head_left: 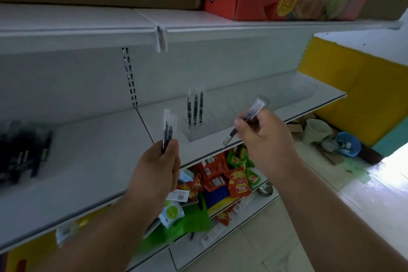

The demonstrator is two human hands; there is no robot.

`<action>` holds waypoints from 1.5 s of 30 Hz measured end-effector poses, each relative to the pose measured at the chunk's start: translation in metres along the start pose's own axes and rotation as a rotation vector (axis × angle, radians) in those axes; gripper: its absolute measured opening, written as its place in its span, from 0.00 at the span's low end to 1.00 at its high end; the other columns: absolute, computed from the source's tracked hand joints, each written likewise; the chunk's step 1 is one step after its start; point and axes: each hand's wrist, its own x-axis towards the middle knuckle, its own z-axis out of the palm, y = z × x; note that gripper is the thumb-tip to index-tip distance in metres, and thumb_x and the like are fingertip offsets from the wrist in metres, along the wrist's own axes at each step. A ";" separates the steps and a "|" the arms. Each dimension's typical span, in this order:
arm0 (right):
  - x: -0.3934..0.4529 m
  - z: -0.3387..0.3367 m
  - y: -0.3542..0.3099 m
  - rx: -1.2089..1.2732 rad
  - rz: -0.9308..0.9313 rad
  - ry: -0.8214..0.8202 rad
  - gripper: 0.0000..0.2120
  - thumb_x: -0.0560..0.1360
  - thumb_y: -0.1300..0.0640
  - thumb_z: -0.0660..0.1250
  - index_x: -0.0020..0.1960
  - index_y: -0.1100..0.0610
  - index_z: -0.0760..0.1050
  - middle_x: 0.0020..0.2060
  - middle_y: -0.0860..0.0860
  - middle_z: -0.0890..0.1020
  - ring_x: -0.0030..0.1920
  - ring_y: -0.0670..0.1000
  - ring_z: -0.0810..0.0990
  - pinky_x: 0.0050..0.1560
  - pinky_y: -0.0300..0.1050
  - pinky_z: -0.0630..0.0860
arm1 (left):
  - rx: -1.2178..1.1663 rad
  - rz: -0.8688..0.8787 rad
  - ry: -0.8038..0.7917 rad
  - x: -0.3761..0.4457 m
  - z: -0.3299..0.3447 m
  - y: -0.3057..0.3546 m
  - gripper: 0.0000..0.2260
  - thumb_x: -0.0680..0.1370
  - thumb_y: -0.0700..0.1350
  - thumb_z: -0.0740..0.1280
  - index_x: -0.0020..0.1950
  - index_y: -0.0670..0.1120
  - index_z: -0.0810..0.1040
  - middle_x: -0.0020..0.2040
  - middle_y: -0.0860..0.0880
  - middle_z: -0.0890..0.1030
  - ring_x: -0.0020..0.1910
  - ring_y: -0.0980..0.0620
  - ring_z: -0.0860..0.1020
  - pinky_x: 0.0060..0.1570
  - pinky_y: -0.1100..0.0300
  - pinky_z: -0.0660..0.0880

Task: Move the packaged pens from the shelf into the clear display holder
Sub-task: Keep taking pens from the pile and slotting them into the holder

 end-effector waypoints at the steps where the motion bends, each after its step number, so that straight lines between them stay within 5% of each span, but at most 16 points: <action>1: 0.008 -0.001 0.006 -0.014 -0.004 0.014 0.04 0.78 0.50 0.67 0.48 0.50 0.77 0.38 0.46 0.82 0.39 0.43 0.81 0.40 0.40 0.76 | -0.017 -0.003 0.001 0.009 0.005 0.002 0.16 0.84 0.49 0.59 0.37 0.47 0.63 0.27 0.49 0.61 0.23 0.51 0.56 0.26 0.58 0.54; 9: 0.090 0.022 0.036 0.233 -0.078 -0.025 0.11 0.76 0.42 0.62 0.46 0.49 0.75 0.38 0.47 0.82 0.42 0.53 0.83 0.46 0.62 0.79 | -0.127 -0.095 0.161 0.044 0.030 -0.003 0.15 0.84 0.48 0.60 0.38 0.48 0.64 0.27 0.52 0.61 0.23 0.54 0.55 0.23 0.63 0.53; 18: 0.167 0.046 0.063 0.057 -0.375 -0.382 0.12 0.80 0.48 0.61 0.48 0.56 0.75 0.40 0.53 0.83 0.42 0.53 0.83 0.44 0.54 0.80 | -0.314 0.017 0.443 0.060 0.073 -0.017 0.14 0.83 0.47 0.61 0.38 0.48 0.66 0.27 0.53 0.62 0.23 0.55 0.57 0.22 0.64 0.55; 26: 0.189 0.061 0.072 -0.042 -0.520 -0.598 0.11 0.81 0.49 0.62 0.47 0.57 0.73 0.40 0.53 0.82 0.42 0.50 0.81 0.44 0.48 0.78 | -0.353 0.019 0.513 0.052 0.102 -0.022 0.13 0.83 0.43 0.60 0.39 0.47 0.66 0.30 0.51 0.61 0.27 0.53 0.55 0.21 0.63 0.54; 30: 0.192 0.065 0.072 -0.007 -0.505 -0.630 0.12 0.81 0.49 0.62 0.45 0.58 0.73 0.38 0.53 0.81 0.39 0.50 0.80 0.42 0.46 0.77 | -0.312 0.004 0.496 0.050 0.106 -0.023 0.12 0.82 0.40 0.60 0.38 0.45 0.66 0.31 0.48 0.61 0.28 0.52 0.55 0.23 0.61 0.54; 34: 0.193 0.069 0.066 -0.164 -0.575 -0.686 0.14 0.80 0.49 0.63 0.42 0.58 0.72 0.32 0.51 0.74 0.32 0.48 0.71 0.32 0.41 0.65 | -0.289 0.017 0.475 0.045 0.103 -0.022 0.12 0.82 0.39 0.59 0.38 0.43 0.68 0.30 0.48 0.63 0.26 0.52 0.58 0.22 0.61 0.57; 38: 0.185 0.067 0.066 -0.173 -0.498 -0.663 0.14 0.78 0.45 0.66 0.39 0.50 0.68 0.34 0.45 0.74 0.35 0.43 0.72 0.33 0.38 0.64 | -0.258 0.019 0.401 0.039 0.092 -0.018 0.11 0.83 0.40 0.59 0.41 0.40 0.72 0.31 0.46 0.65 0.26 0.51 0.59 0.24 0.60 0.57; 43: 0.161 0.047 0.066 -0.001 -0.351 -0.411 0.10 0.75 0.43 0.69 0.47 0.48 0.73 0.38 0.42 0.77 0.37 0.40 0.75 0.35 0.34 0.68 | -0.096 0.028 0.277 0.038 0.085 -0.019 0.12 0.84 0.45 0.58 0.47 0.43 0.79 0.32 0.45 0.68 0.27 0.50 0.63 0.28 0.57 0.63; 45: 0.144 0.040 0.059 0.121 -0.337 -0.518 0.08 0.76 0.44 0.68 0.45 0.48 0.77 0.35 0.40 0.78 0.36 0.38 0.75 0.34 0.29 0.68 | 0.004 0.019 0.198 0.038 0.088 -0.019 0.12 0.84 0.46 0.57 0.49 0.45 0.79 0.32 0.44 0.67 0.27 0.49 0.63 0.30 0.56 0.63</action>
